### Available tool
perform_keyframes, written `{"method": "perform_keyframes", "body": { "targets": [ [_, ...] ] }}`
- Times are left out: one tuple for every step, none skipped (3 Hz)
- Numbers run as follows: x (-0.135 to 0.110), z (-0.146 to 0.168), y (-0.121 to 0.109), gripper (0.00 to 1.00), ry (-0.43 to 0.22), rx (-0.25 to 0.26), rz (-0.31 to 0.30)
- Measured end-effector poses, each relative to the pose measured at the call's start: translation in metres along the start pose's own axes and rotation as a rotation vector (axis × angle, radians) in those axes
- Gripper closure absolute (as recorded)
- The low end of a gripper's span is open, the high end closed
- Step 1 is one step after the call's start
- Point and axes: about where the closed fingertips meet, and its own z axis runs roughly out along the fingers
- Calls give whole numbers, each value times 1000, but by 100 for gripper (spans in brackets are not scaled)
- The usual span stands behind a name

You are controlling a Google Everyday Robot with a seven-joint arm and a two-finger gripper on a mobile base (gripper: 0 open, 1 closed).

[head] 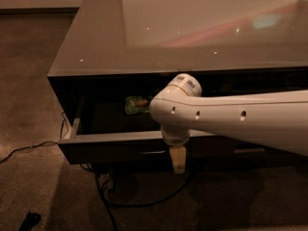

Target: Open top drawer

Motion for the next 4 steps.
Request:
{"method": "perform_keyframes", "body": {
  "targets": [
    [6, 2, 16, 19, 34, -22, 3],
    [14, -1, 25, 42, 63, -23, 14],
    [25, -14, 42, 65, 108, -8, 36],
    [29, -28, 55, 88, 134, 22, 50]
  ]
}}
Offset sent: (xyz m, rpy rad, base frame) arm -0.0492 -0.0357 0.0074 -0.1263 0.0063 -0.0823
